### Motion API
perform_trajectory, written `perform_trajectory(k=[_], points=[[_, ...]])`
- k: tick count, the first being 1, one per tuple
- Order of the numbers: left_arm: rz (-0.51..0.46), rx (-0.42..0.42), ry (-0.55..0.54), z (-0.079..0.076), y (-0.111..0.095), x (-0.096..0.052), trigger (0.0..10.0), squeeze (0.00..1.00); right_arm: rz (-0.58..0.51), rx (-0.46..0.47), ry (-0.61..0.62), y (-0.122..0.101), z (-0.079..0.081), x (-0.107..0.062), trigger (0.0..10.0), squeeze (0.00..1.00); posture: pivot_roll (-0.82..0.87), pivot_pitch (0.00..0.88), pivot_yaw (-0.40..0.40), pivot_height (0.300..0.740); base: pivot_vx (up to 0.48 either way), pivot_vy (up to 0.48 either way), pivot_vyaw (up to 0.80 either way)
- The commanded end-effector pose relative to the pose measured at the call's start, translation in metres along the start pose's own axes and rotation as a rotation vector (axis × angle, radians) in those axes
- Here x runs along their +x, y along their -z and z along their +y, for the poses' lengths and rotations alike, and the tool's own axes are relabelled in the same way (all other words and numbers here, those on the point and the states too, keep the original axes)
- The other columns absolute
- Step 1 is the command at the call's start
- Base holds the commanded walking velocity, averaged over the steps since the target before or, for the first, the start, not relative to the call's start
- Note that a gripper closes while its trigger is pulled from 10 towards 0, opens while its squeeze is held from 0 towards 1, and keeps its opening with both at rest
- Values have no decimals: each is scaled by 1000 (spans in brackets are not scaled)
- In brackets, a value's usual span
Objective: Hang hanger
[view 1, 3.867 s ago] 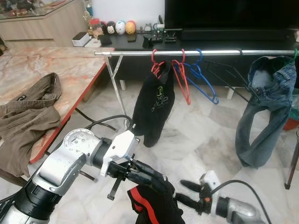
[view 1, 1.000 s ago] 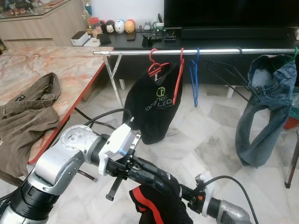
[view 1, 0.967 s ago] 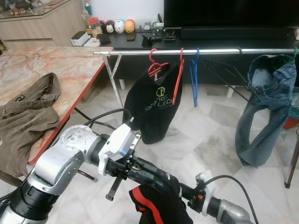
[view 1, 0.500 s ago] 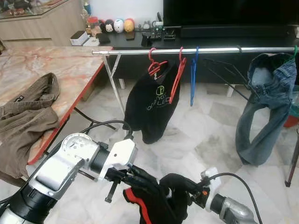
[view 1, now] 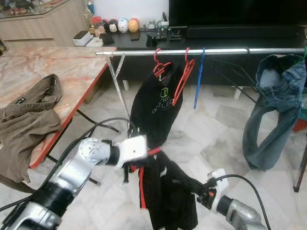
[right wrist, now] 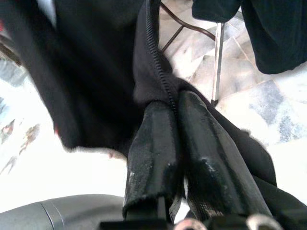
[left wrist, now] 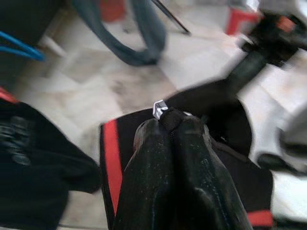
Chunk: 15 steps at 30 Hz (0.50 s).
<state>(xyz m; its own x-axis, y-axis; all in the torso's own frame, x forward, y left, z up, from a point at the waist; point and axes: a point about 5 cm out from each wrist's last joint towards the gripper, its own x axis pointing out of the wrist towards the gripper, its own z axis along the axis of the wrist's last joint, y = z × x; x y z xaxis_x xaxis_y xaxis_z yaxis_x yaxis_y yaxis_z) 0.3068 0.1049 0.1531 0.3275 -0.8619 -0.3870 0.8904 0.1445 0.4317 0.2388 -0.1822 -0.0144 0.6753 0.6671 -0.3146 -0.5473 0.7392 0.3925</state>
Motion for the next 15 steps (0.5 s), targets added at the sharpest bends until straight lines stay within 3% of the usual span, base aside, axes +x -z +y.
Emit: perform_trajectory(k=[1,6,7,8,10,11,15], points=[[-45,14,-58,12,-8,-8,10000,0,30,-5,-15,7,3,0,0,12,105,41,98,740,0,0,0],[-108,10,-55,16,-18,-10,10000,0,35,3,-17,10,5,1,0,47,105,41,98,740,0,0,0],[-138,10,-32,15,-23,-11,10000,0,47,5,-30,11,7,2,0,110,106,40,98,740,0,0,0],[-155,7,-16,14,-25,-12,10000,0,56,-6,-36,12,8,3,3294,0,106,40,98,740,0,0,0],[-166,5,-7,13,-27,-12,10000,0,63,-14,-40,13,9,3,3294,0,106,40,98,740,0,0,0],[-192,16,24,12,-32,-14,10000,0,69,-15,-6,14,7,3,10000,0,109,38,97,740,0,0,0],[-217,30,110,6,-39,-18,10000,0,72,-15,-5,16,8,3,10000,0,109,38,97,740,0,0,0]])
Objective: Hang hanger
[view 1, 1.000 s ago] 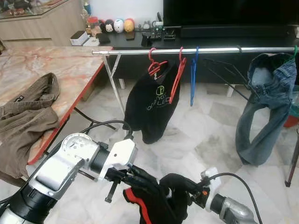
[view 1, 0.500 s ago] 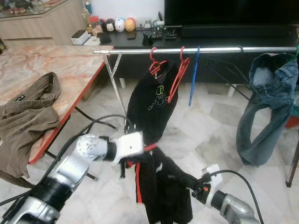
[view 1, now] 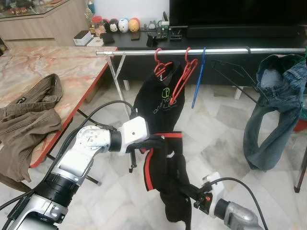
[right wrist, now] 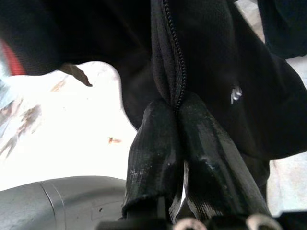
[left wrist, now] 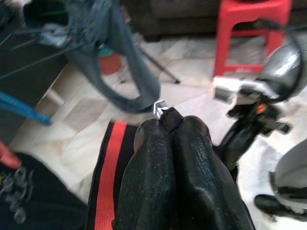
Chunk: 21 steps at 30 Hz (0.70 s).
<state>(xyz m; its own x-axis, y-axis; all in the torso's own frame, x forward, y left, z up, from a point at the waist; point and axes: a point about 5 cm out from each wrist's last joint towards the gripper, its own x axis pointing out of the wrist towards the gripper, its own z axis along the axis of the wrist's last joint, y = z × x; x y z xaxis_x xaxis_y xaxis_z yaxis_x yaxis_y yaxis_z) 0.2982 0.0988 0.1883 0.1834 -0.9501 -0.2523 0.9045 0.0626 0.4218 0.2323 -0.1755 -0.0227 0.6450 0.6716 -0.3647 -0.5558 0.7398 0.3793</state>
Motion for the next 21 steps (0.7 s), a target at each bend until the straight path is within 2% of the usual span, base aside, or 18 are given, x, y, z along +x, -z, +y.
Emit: perform_trajectory(k=[1,9,10,11,13,20,21], points=[[-18,9,45,-2,-7,-6,10000,0,13,1,-7,5,3,1,10000,0,109,38,97,740,0,0,0],[-16,-2,221,-17,-14,-13,10000,0,9,7,26,5,1,1,10000,0,110,37,97,740,0,0,0],[-18,-6,235,-18,-15,-13,10000,0,5,12,30,4,0,1,10000,451,110,37,97,740,0,0,0],[-14,-14,264,-21,-15,-15,10000,0,3,15,32,4,0,1,10000,969,107,34,97,740,0,0,0],[-15,-19,277,-23,-15,-16,10000,0,5,12,29,4,0,1,10000,1000,107,34,97,740,0,0,0],[-22,-27,309,-27,-17,-18,10000,0,10,9,17,5,3,3,10000,1000,108,24,100,740,0,0,0],[-24,-28,312,-27,-18,-18,10000,0,12,8,10,6,4,4,10000,788,108,23,100,740,0,0,0]])
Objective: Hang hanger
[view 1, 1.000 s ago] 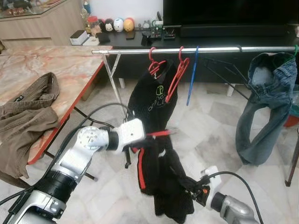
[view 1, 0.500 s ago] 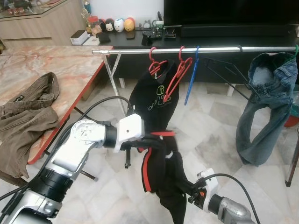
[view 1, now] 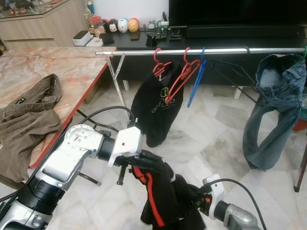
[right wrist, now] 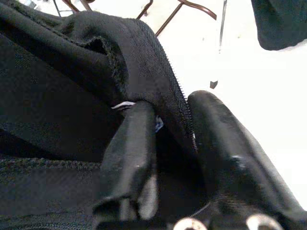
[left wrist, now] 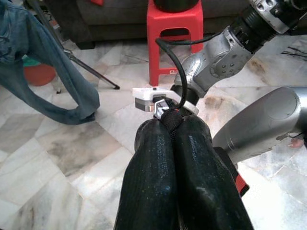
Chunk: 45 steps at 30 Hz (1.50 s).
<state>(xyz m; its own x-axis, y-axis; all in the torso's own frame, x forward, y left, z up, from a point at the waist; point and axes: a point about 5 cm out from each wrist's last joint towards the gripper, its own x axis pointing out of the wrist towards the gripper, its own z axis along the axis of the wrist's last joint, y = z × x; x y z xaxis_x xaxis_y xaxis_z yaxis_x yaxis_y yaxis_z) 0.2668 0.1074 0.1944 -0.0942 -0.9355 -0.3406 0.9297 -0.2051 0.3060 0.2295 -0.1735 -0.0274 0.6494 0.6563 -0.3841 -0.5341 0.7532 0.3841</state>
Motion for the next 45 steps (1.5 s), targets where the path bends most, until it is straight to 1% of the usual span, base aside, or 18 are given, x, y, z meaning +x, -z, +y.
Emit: perform_trajectory(k=[1,2,6,9,13,14,15,16,18,19,22,24,26,29,30,32,40,45], points=[[-5,2,26,-3,-3,-2,10000,0,2,-9,-19,1,3,3,10000,286,108,21,100,740,0,0,0],[-9,0,33,-4,-4,-2,10000,0,3,-11,-22,1,4,3,10000,0,108,20,100,740,0,0,0],[-22,-13,87,-10,-6,-1,10000,0,-3,-10,-14,0,2,2,10000,0,107,18,101,740,0,0,0],[-24,-15,98,-11,-6,-2,10000,0,-4,-10,-18,0,2,1,10000,0,107,18,101,740,0,0,0],[-25,-18,111,-13,-7,-2,10000,0,3,5,-69,-1,3,0,10000,0,107,21,101,740,0,0,0],[-26,-18,111,-13,-7,-1,10000,0,2,3,-72,-1,3,0,10000,133,107,21,101,740,0,0,0],[-26,-18,112,-14,-7,-1,10000,0,1,3,-73,-2,3,0,10000,133,107,21,101,740,0,0,0],[-27,-19,115,-14,-8,-1,10000,0,2,-11,-53,-3,1,0,10000,1000,108,24,101,740,0,0,0],[-30,-22,123,-15,-8,-1,10000,0,6,-23,-48,-4,0,0,10000,1000,108,24,101,740,0,0,0],[-32,-23,132,-16,-9,-1,10000,0,14,-34,-55,-5,0,0,10000,0,109,25,103,740,0,0,0],[-34,-25,141,-17,-9,-1,10000,0,29,-41,-83,-5,2,1,10000,0,109,25,103,740,0,0,0],[-36,-29,156,-18,-10,-1,10000,0,55,-42,-153,-3,7,2,10000,0,111,28,103,740,0,0,0],[-36,-33,170,-20,-10,-2,10000,0,70,-51,-181,-3,8,2,10000,0,113,29,104,740,0,0,0],[-33,-35,184,-21,-10,-3,10000,0,73,-47,-209,-4,8,1,10000,0,116,30,104,740,0,0,0],[-33,-35,192,-22,-10,-3,10000,0,72,-38,-246,-7,9,0,10000,0,116,30,105,740,0,0,0],[-34,-36,196,-23,-11,-3,10000,0,72,-44,-271,-9,8,-1,10000,0,117,32,105,740,0,0,0],[-49,-41,228,-26,-13,-2,10000,0,67,-87,-258,-24,-2,-5,10000,0,117,33,107,740,0,0,0],[-64,-41,251,-29,-17,-1,10000,0,59,-119,-201,-30,-7,-2,10000,0,123,34,107,740,0,0,0]])
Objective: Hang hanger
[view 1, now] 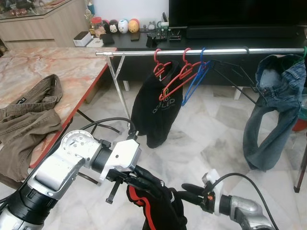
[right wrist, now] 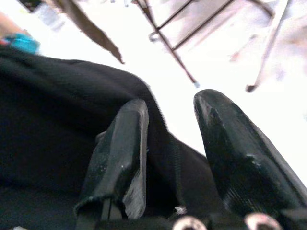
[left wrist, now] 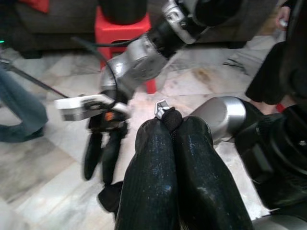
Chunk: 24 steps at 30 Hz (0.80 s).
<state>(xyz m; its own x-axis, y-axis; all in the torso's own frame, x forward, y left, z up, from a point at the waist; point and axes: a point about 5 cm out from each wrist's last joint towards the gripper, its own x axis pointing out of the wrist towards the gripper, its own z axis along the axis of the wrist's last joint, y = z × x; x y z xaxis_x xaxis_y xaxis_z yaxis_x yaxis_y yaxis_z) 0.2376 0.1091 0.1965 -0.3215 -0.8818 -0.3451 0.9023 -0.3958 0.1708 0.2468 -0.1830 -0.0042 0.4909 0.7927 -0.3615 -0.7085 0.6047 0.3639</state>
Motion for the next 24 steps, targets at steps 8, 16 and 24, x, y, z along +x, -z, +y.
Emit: perform_trajectory(k=[8,16,24], points=[[-21,9,96,-12,-8,1,10000,0,-72,29,-49,-14,1,7,10000,0,130,34,108,740,0,0,0],[-30,1,109,-13,-8,3,10000,0,-110,56,-105,-18,2,6,10000,0,129,36,108,740,0,0,0],[-27,-6,109,-13,-6,4,10000,0,-137,87,-214,-20,8,2,10000,0,130,37,108,740,0,0,0]])
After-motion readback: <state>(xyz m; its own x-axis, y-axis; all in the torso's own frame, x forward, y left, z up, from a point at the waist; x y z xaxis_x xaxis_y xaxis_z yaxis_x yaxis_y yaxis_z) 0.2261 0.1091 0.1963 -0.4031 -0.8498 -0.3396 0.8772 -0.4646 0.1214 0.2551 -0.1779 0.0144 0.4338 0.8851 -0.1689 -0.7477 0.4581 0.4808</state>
